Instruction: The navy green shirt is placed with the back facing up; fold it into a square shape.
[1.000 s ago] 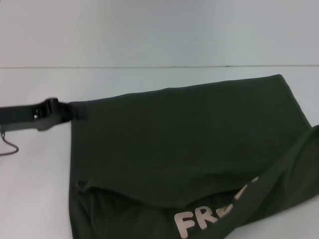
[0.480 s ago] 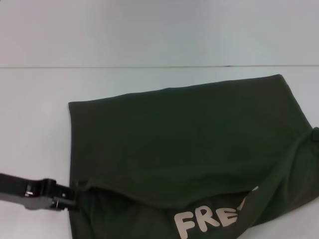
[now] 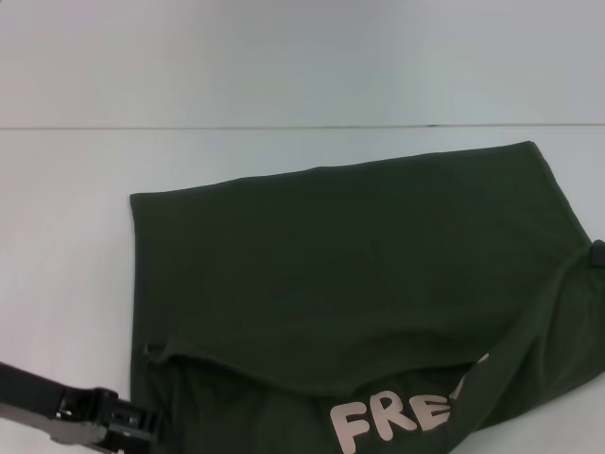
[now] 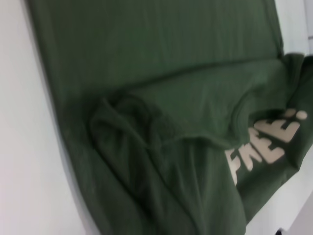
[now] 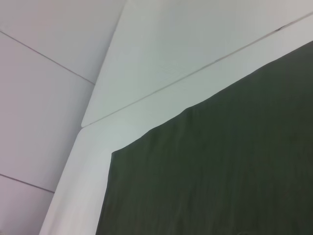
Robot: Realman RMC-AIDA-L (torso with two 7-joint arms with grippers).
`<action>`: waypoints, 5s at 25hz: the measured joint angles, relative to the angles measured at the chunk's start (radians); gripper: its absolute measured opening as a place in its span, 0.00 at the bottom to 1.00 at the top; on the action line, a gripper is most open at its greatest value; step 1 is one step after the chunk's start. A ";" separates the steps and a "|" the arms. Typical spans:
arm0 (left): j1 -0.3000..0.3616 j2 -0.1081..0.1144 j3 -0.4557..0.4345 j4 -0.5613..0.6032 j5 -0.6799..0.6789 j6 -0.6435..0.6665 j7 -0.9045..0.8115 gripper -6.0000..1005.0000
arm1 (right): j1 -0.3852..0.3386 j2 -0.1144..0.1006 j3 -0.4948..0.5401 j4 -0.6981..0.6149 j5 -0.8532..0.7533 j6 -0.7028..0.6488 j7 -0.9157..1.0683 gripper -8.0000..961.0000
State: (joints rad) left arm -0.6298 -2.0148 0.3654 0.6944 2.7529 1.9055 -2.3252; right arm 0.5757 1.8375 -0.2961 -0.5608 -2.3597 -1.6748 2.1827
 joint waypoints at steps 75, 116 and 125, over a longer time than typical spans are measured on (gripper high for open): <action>-0.032 -0.075 0.229 -0.091 -0.004 -0.122 -0.011 0.37 | 0.012 0.000 -0.015 -0.003 0.004 -0.005 0.007 0.04; -0.077 -0.003 0.135 -0.081 -0.005 0.127 0.037 0.04 | -0.044 0.020 -0.237 -0.002 -0.005 -0.177 -0.092 0.04; -0.108 0.035 -0.047 -0.085 -0.021 0.095 0.047 0.04 | -0.027 0.017 -0.109 0.002 0.004 -0.109 -0.078 0.04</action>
State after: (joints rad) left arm -0.7379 -1.9797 0.3188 0.6099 2.7323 2.0004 -2.2782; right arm 0.5487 1.8540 -0.4049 -0.5587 -2.3552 -1.7833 2.1049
